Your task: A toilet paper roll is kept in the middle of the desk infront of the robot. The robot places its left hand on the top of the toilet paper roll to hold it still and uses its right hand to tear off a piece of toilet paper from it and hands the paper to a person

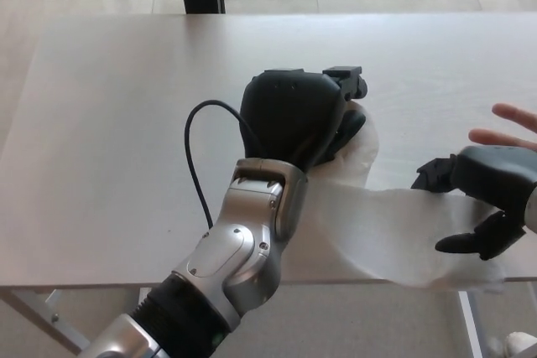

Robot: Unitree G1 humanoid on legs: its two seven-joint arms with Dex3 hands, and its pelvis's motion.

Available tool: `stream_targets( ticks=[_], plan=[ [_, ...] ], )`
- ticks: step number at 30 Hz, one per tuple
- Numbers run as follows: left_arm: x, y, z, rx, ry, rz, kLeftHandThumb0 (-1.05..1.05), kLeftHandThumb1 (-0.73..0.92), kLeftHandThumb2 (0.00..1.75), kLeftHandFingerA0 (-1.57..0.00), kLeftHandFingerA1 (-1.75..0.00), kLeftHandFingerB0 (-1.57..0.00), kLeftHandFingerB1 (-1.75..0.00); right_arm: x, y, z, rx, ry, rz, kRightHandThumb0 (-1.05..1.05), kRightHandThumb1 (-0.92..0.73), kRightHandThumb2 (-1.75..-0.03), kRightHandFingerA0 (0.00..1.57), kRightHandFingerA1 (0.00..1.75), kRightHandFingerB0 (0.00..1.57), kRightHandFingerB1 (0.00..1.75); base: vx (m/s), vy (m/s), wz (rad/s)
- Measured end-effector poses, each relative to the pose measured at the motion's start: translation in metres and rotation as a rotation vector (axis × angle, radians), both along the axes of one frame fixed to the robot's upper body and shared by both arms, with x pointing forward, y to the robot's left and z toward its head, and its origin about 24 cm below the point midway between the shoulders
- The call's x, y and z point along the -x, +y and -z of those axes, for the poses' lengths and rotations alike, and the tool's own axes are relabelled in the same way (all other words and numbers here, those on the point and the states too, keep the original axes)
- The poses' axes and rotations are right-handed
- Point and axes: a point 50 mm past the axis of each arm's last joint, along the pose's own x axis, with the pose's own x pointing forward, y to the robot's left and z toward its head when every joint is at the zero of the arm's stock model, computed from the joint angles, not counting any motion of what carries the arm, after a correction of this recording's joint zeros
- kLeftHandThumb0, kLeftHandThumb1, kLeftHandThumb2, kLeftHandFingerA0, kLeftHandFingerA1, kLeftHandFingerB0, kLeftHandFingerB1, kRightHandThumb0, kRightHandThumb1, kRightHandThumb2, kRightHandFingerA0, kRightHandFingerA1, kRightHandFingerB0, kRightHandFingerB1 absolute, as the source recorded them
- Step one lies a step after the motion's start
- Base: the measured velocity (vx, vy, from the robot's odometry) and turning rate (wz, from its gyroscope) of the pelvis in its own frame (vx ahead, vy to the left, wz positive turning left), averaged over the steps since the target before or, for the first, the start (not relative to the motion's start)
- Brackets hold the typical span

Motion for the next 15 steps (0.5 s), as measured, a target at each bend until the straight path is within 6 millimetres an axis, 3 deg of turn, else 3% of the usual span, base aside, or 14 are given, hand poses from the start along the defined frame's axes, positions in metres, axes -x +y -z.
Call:
stream_targets(
  ticks=[1,4,5,8,10,11,12,15],
  plan=[
    [0.0,0.0,0.0,0.001,0.0,0.0,-0.48,0.76,0.63,-0.79,-0.58,-0.69,-0.5,0.0,0.0,0.001,-0.005,-0.012,0.005,-0.31,-0.63,-0.64,0.82,1.48,0.92,0.71,0.0,0.0,0.0],
    [0.0,-0.001,0.0,0.003,0.0,0.001,-0.48,0.76,0.63,-0.79,-0.58,-0.69,-0.5,0.001,0.001,0.003,-0.027,-0.042,0.02,-0.31,-0.63,-0.64,0.82,1.48,0.92,0.71,0.0,0.0,0.0],
    [0.0,-0.001,0.0,0.004,0.0,0.001,-0.49,0.76,0.63,-0.81,-0.58,-0.7,-0.5,0.001,0.001,0.004,-0.033,-0.053,0.025,-0.32,-0.66,-0.69,0.85,1.58,0.84,0.71,0.0,0.0,0.0],
    [0.001,-0.002,0.0,0.006,0.001,0.002,-0.49,0.76,0.63,-0.81,-0.58,-0.71,-0.5,0.003,0.002,0.008,-0.048,-0.085,0.038,-0.34,-0.7,-0.68,0.82,1.58,0.8,0.68,0.0,0.0,0.0],
    [0.001,-0.002,0.0,0.006,0.001,0.002,-0.49,0.76,0.63,-0.81,-0.59,-0.71,-0.5,0.005,0.002,0.011,-0.055,-0.098,0.047,-0.34,-0.69,-0.66,0.83,1.64,0.83,0.82,0.0,0.0,0.0],
    [0.001,-0.002,0.001,0.007,0.001,0.001,-0.49,0.76,0.63,-0.8,-0.59,-0.71,-0.5,0.005,0.002,0.012,-0.058,-0.107,0.051,-0.3,-0.67,-0.72,0.83,1.64,0.81,1.04,0.0,0.0,0.0],
    [0.001,-0.002,0.001,0.007,0.001,0.001,-0.48,0.76,0.63,-0.82,-0.59,-0.71,-0.51,0.006,0.002,0.013,-0.059,-0.114,0.053,-0.26,-0.65,-0.89,0.8,1.68,0.78,1.31,0.0,0.0,0.0],
    [0.0,-0.002,0.002,0.008,-0.002,-0.003,-0.49,0.76,0.63,-0.82,-0.6,-0.71,-0.52,0.008,-0.002,0.018,-0.062,-0.136,0.066,-0.26,-0.64,-0.93,0.77,1.7,0.78,1.35,0.0,0.0,0.0]
  ],
)
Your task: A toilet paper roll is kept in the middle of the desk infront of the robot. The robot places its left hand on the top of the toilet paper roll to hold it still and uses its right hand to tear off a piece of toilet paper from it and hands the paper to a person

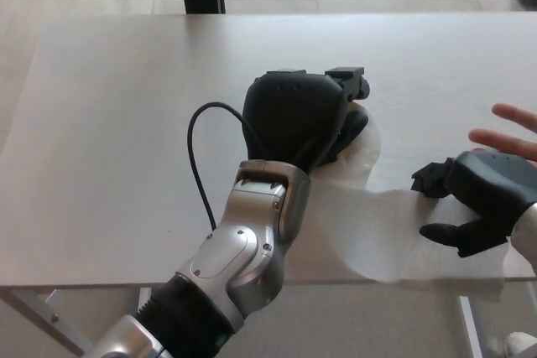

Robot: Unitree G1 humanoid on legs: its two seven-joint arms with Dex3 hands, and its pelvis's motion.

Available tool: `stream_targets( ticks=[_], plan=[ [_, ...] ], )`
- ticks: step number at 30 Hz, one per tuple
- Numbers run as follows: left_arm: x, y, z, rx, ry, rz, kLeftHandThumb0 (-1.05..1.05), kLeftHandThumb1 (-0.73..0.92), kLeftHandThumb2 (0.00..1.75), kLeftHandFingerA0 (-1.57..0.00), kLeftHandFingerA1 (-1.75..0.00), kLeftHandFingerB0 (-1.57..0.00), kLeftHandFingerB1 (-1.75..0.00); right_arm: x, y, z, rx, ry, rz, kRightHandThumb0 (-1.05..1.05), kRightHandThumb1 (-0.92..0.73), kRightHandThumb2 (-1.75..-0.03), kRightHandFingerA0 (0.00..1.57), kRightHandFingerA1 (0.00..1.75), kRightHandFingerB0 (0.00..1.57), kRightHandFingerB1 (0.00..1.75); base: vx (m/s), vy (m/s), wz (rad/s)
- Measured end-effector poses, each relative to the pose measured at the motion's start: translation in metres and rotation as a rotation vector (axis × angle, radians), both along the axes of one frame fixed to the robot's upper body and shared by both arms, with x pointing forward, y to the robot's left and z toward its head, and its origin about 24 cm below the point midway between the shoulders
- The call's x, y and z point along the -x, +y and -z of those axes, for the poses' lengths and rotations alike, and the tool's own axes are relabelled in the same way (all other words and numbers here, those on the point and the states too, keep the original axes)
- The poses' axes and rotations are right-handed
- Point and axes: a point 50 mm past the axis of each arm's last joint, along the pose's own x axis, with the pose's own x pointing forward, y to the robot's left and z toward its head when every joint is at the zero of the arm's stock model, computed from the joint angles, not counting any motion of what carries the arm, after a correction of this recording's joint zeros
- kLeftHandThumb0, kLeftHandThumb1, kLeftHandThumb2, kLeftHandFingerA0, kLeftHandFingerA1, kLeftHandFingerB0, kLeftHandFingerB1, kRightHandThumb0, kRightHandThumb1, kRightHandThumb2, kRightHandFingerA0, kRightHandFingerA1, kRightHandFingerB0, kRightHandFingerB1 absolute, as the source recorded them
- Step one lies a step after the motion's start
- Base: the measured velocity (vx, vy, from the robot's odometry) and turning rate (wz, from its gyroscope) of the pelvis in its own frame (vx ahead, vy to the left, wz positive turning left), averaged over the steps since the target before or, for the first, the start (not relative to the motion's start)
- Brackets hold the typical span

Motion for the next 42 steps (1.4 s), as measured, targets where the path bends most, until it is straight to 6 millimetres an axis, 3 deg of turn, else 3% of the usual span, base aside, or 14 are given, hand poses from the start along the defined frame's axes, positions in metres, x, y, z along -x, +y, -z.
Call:
stream_targets(
  ticks=[2,4,6,9,10,12,15,16,18,25,27,36,37,42],
  plan=[
    [0.0,0.0,0.001,0.001,-0.002,-0.002,-0.5,0.77,0.63,-0.82,-0.62,-0.71,-0.52,0.001,-0.001,0.001,-0.002,-0.012,0.002,-0.26,-0.62,-0.99,0.79,1.68,0.84,1.0,0.0,0.0,0.0],
    [0.0,0.001,0.001,0.001,-0.005,0.0,-0.49,0.76,0.63,-0.83,-0.63,-0.73,-0.52,0.002,-0.002,0.003,-0.006,-0.029,0.004,-0.3,-0.62,-0.92,0.84,1.67,0.86,0.62,0.0,0.0,0.0],
    [0.0,0.001,0.002,0.002,-0.009,-0.001,-0.49,0.76,0.63,-0.84,-0.63,-0.73,-0.52,0.004,-0.002,0.005,-0.008,-0.04,0.005,-0.29,-0.58,-1.0,0.84,1.66,0.88,0.6,0.0,0.0,0.0],
    [0.0,0.0,0.002,0.003,-0.012,-0.002,-0.49,0.77,0.63,-0.82,-0.61,-0.72,-0.51,0.007,-0.001,0.008,-0.017,-0.056,0.011,-0.31,-0.62,-0.93,0.81,1.61,0.84,0.66,0.0,0.0,0.0],
    [0.0,0.0,0.002,0.003,-0.012,-0.002,-0.49,0.77,0.63,-0.82,-0.6,-0.72,-0.51,0.008,0.0,0.009,-0.02,-0.059,0.012,-0.27,-0.55,-1.11,0.81,1.73,0.79,1.24,0.0,0.0,0.0],
    [0.0,0.0,0.002,0.004,-0.012,-0.003,-0.49,0.77,0.63,-0.82,-0.6,-0.72,-0.51,0.009,0.002,0.011,-0.078,-0.069,0.041,-0.27,-0.55,-1.11,0.81,1.73,0.79,1.24,0.0,0.0,0.0],
    [0.0,0.0,0.003,0.007,-0.013,-0.005,-0.5,0.75,0.63,-0.84,-0.61,-0.73,-0.51,0.011,0.007,0.013,-0.184,-0.07,0.096,-0.28,-0.53,-1.2,0.8,1.75,0.74,1.52,0.0,0.0,0.0],
    [0.001,0.0,0.003,0.01,-0.014,-0.006,-0.5,0.75,0.63,-0.85,-0.61,-0.73,-0.51,0.011,0.008,0.013,-0.23,-0.071,0.125,-0.25,-0.48,-1.25,0.83,1.75,0.78,1.44,0.0,0.0,0.0],
    [0.001,0.0,0.004,0.013,-0.015,-0.007,-0.49,0.76,0.63,-0.84,-0.6,-0.72,-0.51,0.012,0.009,0.013,-0.314,-0.072,0.176,-0.22,-0.41,-1.34,0.83,1.75,0.78,1.6,0.0,0.0,0.0],
    [0.003,0.0,0.004,0.028,-0.016,-0.013,-0.49,0.73,0.62,-0.86,-0.62,-0.74,-0.52,0.012,0.014,0.015,-0.584,-0.106,0.305,-0.23,-0.41,-1.3,0.9,1.75,0.8,1.62,0.0,0.0,0.0],
    [0.003,-0.001,0.005,0.033,-0.016,-0.013,-0.49,0.73,0.62,-0.86,-0.63,-0.75,-0.52,0.012,0.016,0.015,-0.659,-0.121,0.342,-0.24,-0.5,-1.09,0.92,1.75,0.76,1.67,0.0,0.0,0.0],
    [0.005,-0.001,0.006,0.046,-0.016,-0.018,-0.51,0.75,0.62,-0.86,-0.66,-0.74,-0.52,0.008,0.027,0.01,-0.932,-0.206,0.517,-0.15,-0.51,-1.09,0.97,1.75,0.79,1.52,0.0,0.0,0.0],
    [0.005,-0.002,0.006,0.047,-0.016,-0.018,-0.51,0.75,0.62,-0.87,-0.66,-0.75,-0.53,0.008,0.026,0.009,-0.943,-0.215,0.532,-0.14,-0.48,-1.11,0.89,1.75,0.79,1.53,0.0,0.0,0.0],
    [0.006,-0.001,0.007,0.05,-0.021,-0.022,-0.52,0.76,0.61,-0.86,-0.74,-0.77,-0.54,0.008,0.022,0.011,-0.964,-0.253,0.592,-0.12,-0.46,-1.19,0.97,1.75,0.83,1.53,0.0,0.0,0.0]
  ],
)
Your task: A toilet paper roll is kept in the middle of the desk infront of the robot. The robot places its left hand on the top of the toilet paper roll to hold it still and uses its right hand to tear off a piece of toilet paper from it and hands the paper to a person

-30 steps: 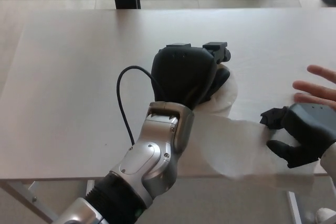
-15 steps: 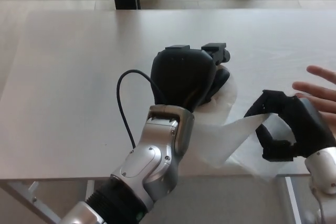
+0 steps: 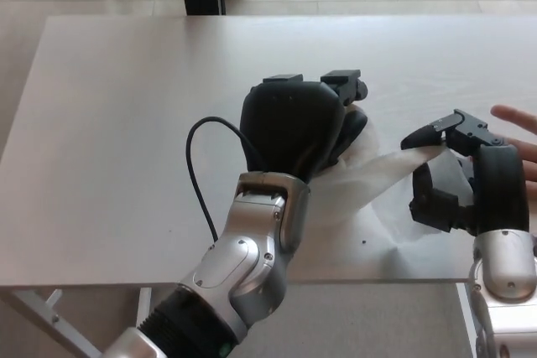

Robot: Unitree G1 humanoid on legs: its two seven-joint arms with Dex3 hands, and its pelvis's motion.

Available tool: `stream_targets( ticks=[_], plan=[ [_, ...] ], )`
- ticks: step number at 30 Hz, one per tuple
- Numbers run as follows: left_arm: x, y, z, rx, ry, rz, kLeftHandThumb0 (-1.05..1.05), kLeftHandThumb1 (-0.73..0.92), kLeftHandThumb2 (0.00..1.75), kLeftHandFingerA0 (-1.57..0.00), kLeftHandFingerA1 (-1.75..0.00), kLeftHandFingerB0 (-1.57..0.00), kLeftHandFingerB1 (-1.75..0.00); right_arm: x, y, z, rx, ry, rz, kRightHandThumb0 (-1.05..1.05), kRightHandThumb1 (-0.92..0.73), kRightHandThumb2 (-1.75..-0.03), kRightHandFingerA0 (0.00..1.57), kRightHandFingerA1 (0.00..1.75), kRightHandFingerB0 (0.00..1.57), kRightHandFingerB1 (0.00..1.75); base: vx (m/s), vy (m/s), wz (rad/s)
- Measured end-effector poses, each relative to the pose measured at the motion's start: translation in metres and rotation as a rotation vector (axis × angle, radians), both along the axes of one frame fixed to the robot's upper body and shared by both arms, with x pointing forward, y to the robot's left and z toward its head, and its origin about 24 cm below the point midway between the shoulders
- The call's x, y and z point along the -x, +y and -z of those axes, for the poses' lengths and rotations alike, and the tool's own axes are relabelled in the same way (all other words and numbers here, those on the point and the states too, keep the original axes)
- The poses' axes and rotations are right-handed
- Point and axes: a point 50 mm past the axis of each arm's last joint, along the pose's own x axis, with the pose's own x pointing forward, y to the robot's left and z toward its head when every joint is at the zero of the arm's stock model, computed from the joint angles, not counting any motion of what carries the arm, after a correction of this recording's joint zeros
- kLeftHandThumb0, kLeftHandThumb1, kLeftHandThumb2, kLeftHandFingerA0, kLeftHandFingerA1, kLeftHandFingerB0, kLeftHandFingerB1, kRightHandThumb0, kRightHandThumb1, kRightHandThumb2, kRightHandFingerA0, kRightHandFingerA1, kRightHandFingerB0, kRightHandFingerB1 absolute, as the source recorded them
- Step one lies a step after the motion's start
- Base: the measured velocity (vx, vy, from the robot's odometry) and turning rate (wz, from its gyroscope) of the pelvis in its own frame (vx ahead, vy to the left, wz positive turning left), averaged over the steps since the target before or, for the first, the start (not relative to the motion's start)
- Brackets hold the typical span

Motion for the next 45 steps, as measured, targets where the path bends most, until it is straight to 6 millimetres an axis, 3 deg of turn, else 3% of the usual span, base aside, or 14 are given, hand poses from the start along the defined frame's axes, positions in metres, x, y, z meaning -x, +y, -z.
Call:
stream_targets(
  ticks=[1,2,4,7,8,10,18,38,39,40,41,42,44,45],
  plan=[
    [0.0,0.0,0.001,0.001,0.0,-0.001,-0.52,0.77,0.62,-0.85,-0.76,-0.77,-0.54,0.0,-0.001,0.0,-0.011,-0.004,0.014,-0.12,-0.44,-1.22,0.98,1.75,0.85,1.53,0.0,0.0,0.0],
    [0.001,0.0,0.001,0.002,-0.001,-0.002,-0.52,0.78,0.62,-0.84,-0.78,-0.76,-0.54,0.0,-0.001,0.0,-0.022,-0.008,0.025,-0.14,-0.43,-1.18,1.28,1.44,1.1,1.31,0.0,0.0,0.0],
    [0.001,0.0,0.002,0.002,-0.002,-0.003,-0.51,0.75,0.61,-0.84,-0.79,-0.76,-0.54,0.0,-0.002,0.001,-0.041,-0.015,0.046,-0.17,-0.42,-1.21,1.28,1.44,1.13,1.33,0.0,0.0,0.0],
    [0.001,0.0,0.002,0.005,-0.007,-0.005,-0.5,0.75,0.61,-0.85,-0.75,-0.76,-0.54,-0.001,-0.003,0.003,-0.068,-0.022,0.075,-0.23,-0.45,-1.18,1.28,1.43,1.08,1.3,0.0,0.0,0.0],
    [0.001,0.0,0.001,0.006,-0.008,-0.005,-0.51,0.75,0.61,-0.85,-0.76,-0.76,-0.54,-0.001,-0.003,0.003,-0.074,-0.022,0.082,-0.18,-0.45,-1.27,1.02,1.75,0.88,1.6,0.0,0.0,0.0],
    [0.002,0.0,0.001,0.008,-0.01,-0.005,-0.52,0.75,0.61,-0.86,-0.74,-0.76,-0.54,-0.002,-0.004,0.004,-0.092,-0.027,0.099,-0.2,-0.56,-1.11,1.01,1.75,0.89,1.58,0.0,0.0,0.0],
    [0.002,0.0,0.001,0.016,-0.016,-0.011,-0.43,0.74,0.67,-0.87,-0.78,-0.76,-0.56,-0.008,-0.006,-0.003,-0.177,-0.065,0.151,-0.1,-0.49,-1.39,1.0,1.75,0.77,1.68,0.0,0.0,0.0],
    [0.005,0.003,0.006,0.075,-0.015,-0.062,-0.36,0.6,0.66,-0.92,-0.78,-0.77,-0.56,-0.038,0.003,-0.046,-0.476,-0.242,0.21,-0.18,-0.29,-1.52,1.09,1.75,0.87,1.65,0.0,0.0,0.0],
    [0.005,0.003,0.007,0.077,-0.013,-0.065,-0.36,0.61,0.67,-0.92,-0.79,-0.77,-0.55,-0.04,0.006,-0.051,-0.504,-0.256,0.211,-0.1,-0.59,-1.28,1.2,1.26,1.24,1.27,0.0,0.0,0.0],
    [0.006,0.004,0.008,0.079,-0.009,-0.068,-0.36,0.6,0.67,-0.92,-0.8,-0.77,-0.56,-0.041,0.006,-0.053,-0.519,-0.268,0.217,-0.1,-0.6,-1.29,1.21,1.27,1.24,1.27,0.0,0.0,0.0],
    [0.007,0.005,0.01,0.081,-0.005,-0.071,-0.37,0.61,0.62,-0.9,-0.8,-0.77,-0.55,-0.041,0.006,-0.054,-0.528,-0.271,0.22,-0.2,-0.29,-1.52,1.14,1.75,0.92,1.63,0.0,0.0,0.0],
    [0.008,0.005,0.011,0.083,-0.004,-0.072,-0.37,0.61,0.62,-0.9,-0.8,-0.78,-0.54,-0.041,0.006,-0.054,-0.535,-0.273,0.221,-0.19,-0.25,-1.57,1.14,1.75,0.91,1.64,0.0,0.0,0.0],
    [0.009,0.005,0.011,0.086,-0.005,-0.075,-0.36,0.58,0.66,-0.93,-0.85,-0.8,-0.56,-0.041,0.007,-0.056,-0.551,-0.279,0.218,-0.11,-0.54,-1.27,1.2,1.26,1.25,1.27,0.0,0.0,0.0],
    [0.009,0.006,0.012,0.087,-0.006,-0.076,-0.36,0.57,0.67,-0.94,-0.87,-0.81,-0.56,-0.04,0.008,-0.057,-0.556,-0.281,0.213,-0.23,-0.18,-1.62,1.13,1.75,0.91,1.65,0.0,0.0,0.0]
  ],
)
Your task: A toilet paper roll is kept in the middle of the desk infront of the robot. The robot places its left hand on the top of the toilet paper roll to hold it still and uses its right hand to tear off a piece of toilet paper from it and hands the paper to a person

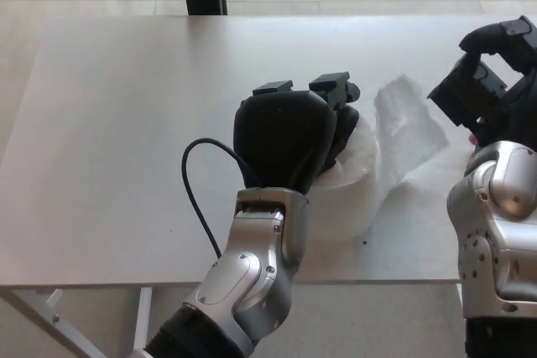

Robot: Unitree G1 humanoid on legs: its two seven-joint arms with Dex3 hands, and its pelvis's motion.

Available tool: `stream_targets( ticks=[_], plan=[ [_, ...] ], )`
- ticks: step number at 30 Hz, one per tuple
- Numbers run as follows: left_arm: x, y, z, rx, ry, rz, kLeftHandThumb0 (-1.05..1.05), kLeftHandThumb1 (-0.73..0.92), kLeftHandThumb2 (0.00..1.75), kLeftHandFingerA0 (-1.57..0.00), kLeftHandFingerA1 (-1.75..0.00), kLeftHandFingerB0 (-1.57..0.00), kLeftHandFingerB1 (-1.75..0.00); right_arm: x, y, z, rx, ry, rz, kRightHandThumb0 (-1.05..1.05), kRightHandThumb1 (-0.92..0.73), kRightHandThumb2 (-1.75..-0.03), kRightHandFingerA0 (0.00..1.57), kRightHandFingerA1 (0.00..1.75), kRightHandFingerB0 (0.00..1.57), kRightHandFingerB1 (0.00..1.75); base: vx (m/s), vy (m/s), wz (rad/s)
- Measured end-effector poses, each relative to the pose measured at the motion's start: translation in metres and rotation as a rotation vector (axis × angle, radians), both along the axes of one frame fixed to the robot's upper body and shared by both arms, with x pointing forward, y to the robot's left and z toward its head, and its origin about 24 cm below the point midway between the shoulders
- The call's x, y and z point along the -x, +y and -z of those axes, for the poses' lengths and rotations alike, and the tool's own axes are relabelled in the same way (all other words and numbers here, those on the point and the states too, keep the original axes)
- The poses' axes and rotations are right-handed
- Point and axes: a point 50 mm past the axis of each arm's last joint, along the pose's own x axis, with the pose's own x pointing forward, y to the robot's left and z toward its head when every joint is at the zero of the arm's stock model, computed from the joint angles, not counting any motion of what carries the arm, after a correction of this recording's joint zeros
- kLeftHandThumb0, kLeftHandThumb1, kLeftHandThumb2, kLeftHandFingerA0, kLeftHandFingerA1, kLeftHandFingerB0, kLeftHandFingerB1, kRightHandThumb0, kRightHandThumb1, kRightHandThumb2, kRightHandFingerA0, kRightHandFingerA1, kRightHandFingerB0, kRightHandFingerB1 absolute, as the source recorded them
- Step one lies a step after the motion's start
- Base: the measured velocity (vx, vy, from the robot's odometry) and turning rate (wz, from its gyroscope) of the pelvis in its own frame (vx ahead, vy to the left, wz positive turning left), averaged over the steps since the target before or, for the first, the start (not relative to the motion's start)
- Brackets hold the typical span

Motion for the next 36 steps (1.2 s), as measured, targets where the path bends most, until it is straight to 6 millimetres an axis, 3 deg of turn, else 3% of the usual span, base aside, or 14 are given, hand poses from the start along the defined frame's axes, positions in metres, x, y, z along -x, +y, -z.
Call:
stream_targets(
  ticks=[2,3,4,5,6,7,8,14,16,17,18,19,24,36],
  plan=[
    [0.001,0.001,0.001,0.003,-0.001,-0.003,-0.37,0.57,0.68,-0.93,-0.87,-0.81,-0.56,0.0,0.002,-0.002,-0.01,-0.01,-0.01,-0.24,-0.18,-1.62,1.13,1.75,0.9,1.68,0.0,0.0,0.0],
    [0.001,0.001,0.001,0.004,-0.002,-0.005,-0.38,0.59,0.68,-0.91,-0.84,-0.8,-0.55,0.0,0.003,-0.003,-0.014,-0.015,-0.013,-0.36,-0.25,-1.42,1.44,1.72,1.03,1.47,0.0,0.0,0.0],
    [0.002,0.001,0.001,0.005,-0.003,-0.005,-0.4,0.6,0.67,-0.9,-0.85,-0.79,-0.55,0.001,0.004,-0.005,-0.019,-0.021,-0.019,-0.23,-0.21,-1.63,1.12,1.75,0.89,1.68,0.0,0.0,0.0],
    [0.002,0.001,0.001,0.004,-0.003,-0.005,-0.39,0.59,0.68,-0.9,-0.85,-0.8,-0.55,0.001,0.005,-0.006,-0.023,-0.028,-0.023,-0.24,-0.23,-1.62,1.12,1.75,0.89,1.68,0.0,0.0,0.0],
    [0.002,0.001,0.002,0.003,-0.004,-0.005,-0.39,0.6,0.69,-0.88,-0.8,-0.78,-0.54,0.001,0.007,-0.008,-0.026,-0.036,-0.028,-0.12,-0.57,-1.28,1.2,1.26,1.23,1.27,0.0,0.0,0.0],
    [0.002,0.001,0.002,0.001,-0.005,-0.005,-0.39,0.6,0.69,-0.88,-0.8,-0.78,-0.54,0.001,0.008,-0.01,-0.03,-0.044,-0.036,-0.12,-0.57,-1.28,1.2,1.26,1.23,1.27,0.0,0.0,0.0],
    [0.003,0.002,0.002,0.001,-0.005,-0.005,-0.38,0.57,0.75,-0.87,-0.8,-0.79,-0.55,0.002,0.009,-0.011,-0.036,-0.052,-0.041,-0.21,-0.24,-1.51,1.12,1.75,0.9,1.64,0.0,0.0,0.0],
    [0.005,0.003,0.003,0.001,-0.005,-0.008,-0.38,0.57,0.71,-0.92,-0.83,-0.78,-0.56,0.005,0.01,-0.023,-0.092,-0.092,-0.092,-0.16,-0.35,-1.45,1.06,1.75,0.9,1.5,0.0,0.0,0.0],
    [0.005,0.003,0.001,0.002,-0.014,-0.007,-0.39,0.58,0.7,-0.9,-0.82,-0.78,-0.55,0.005,0.009,-0.025,-0.064,-0.09,-0.116,-0.13,-0.51,-1.19,0.93,1.75,0.85,1.21,0.0,0.0,0.0],
    [0.005,0.002,0.0,0.002,-0.021,-0.006,-0.4,0.59,0.67,-0.88,-0.79,-0.77,-0.56,0.004,0.006,-0.026,-0.024,-0.085,-0.138,-0.19,-0.77,-0.68,0.8,1.61,0.65,0.68,0.0,0.0,0.0],
    [0.005,0.002,-0.001,0.004,-0.025,-0.005,-0.4,0.59,0.67,-0.88,-0.79,-0.77,-0.56,0.004,0.003,-0.026,0.007,-0.082,-0.153,-0.19,-0.77,-0.68,0.8,1.61,0.65,0.68,0.0,0.0,0.0],
    [0.005,0.002,-0.002,0.006,-0.029,-0.004,-0.4,0.59,0.65,-0.89,-0.82,-0.78,-0.56,0.003,-0.001,-0.027,0.042,-0.077,-0.165,-0.31,-0.71,-0.62,0.68,1.14,0.42,0.41,0.0,0.0,0.0],
    [0.005,0.001,-0.005,0.013,-0.043,-0.003,-0.4,0.58,0.65,-0.92,-0.86,-0.8,-0.59,0.001,-0.021,-0.029,0.247,-0.051,-0.204,-0.06,-0.5,-0.84,0.12,0.5,0.25,0.37,0.0,0.0,0.0],
    [0.005,0.0,-0.007,0.019,-0.052,-0.002,-0.34,0.53,0.78,-0.92,-0.93,-0.87,-0.64,-0.012,-0.062,-0.021,0.83,0.168,-0.307,-0.35,-0.36,-0.65,0.0,0.01,0.06,0.33,0.0,0.0,0.0]
  ],
)
